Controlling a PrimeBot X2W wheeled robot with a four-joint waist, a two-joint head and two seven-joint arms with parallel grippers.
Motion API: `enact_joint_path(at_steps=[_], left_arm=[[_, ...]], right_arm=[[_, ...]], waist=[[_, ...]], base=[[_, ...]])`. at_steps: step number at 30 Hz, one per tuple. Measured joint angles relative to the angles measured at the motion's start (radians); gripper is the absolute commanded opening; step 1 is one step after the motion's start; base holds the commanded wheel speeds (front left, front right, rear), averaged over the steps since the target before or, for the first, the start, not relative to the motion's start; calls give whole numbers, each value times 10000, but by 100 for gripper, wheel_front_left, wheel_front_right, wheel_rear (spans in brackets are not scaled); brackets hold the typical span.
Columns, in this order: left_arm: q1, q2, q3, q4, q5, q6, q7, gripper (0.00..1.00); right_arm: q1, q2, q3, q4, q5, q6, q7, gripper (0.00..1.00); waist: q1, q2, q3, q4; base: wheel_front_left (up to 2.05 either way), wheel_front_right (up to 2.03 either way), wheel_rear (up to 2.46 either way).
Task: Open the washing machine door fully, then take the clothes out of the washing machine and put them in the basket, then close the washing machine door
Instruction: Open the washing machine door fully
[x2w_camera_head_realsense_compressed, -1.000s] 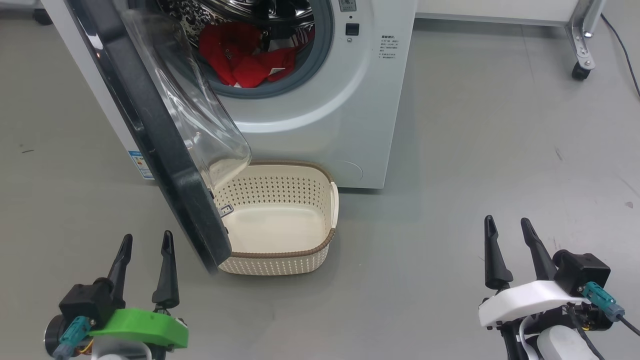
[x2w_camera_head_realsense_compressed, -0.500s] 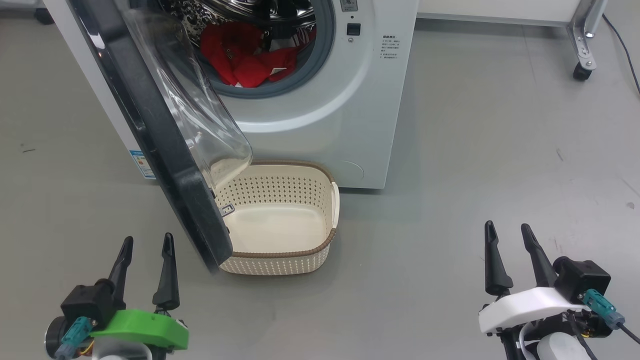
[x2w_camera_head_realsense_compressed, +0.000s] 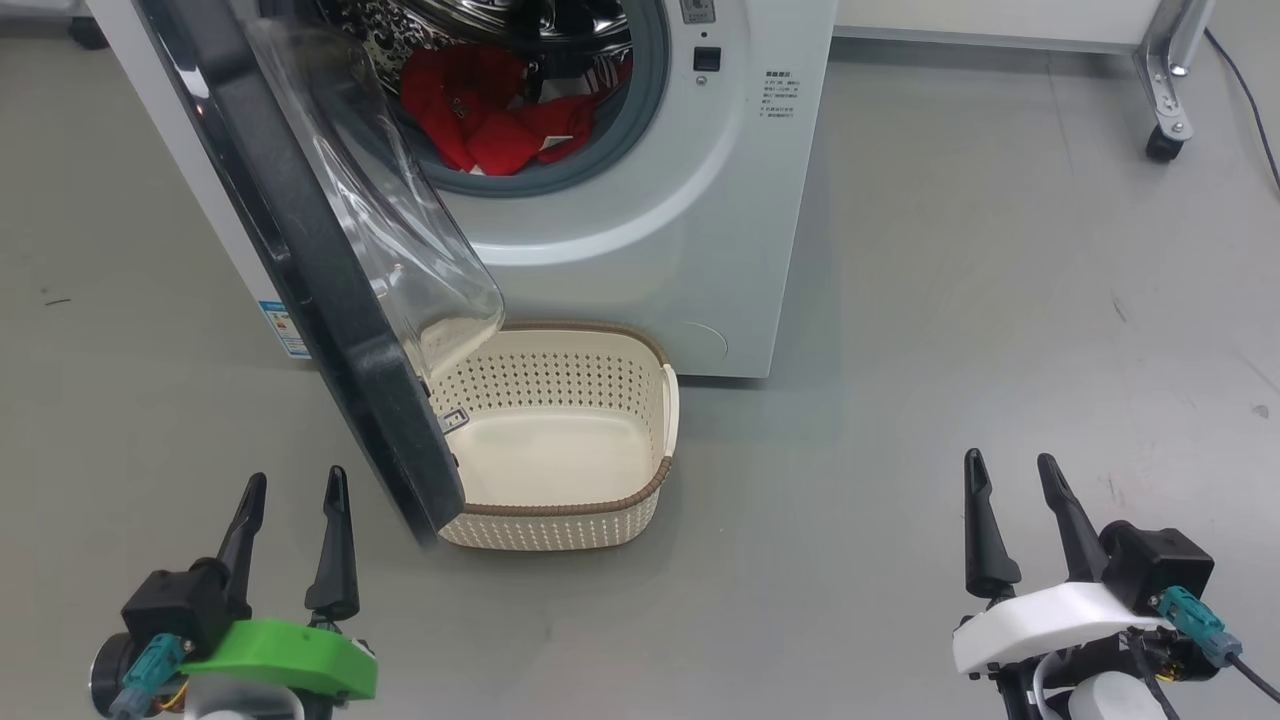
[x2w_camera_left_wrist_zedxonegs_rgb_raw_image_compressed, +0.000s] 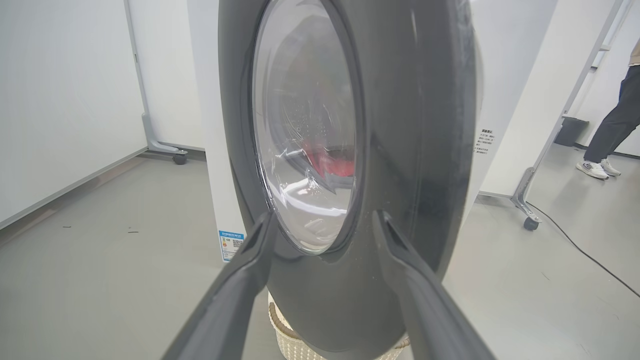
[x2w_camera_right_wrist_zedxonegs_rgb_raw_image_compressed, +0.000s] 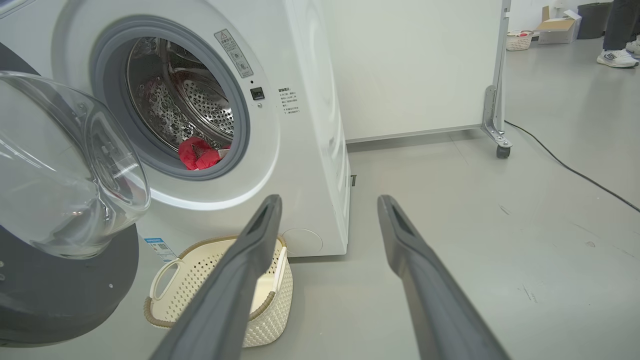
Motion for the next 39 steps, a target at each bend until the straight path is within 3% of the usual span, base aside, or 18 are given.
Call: enact_joint_path(at_steps=[14,15,16,39], left_arm=[[0,-12,15,27,-10,-77,0,100],[0,-12,13,27,-12,-77,0,61],[0,-12,8,29,-12,-77,0,0],[-35,-31,192,-382,8,-81,0,0]], right_arm=[[40,174,-157,46,-178,176,0,100],[51,169,-150,59,-224,198,0,100],[60,161,-140,71,-320,268,0,100],[104,456,-420,192,-548,520,0,100]], waist=[[0,0,61,-10],[0,0,67,-10],[0,0,73,-12],[0,0,148,1]], base=[[0,0,0],[0,0,0],[0,0,0],[0,0,0]])
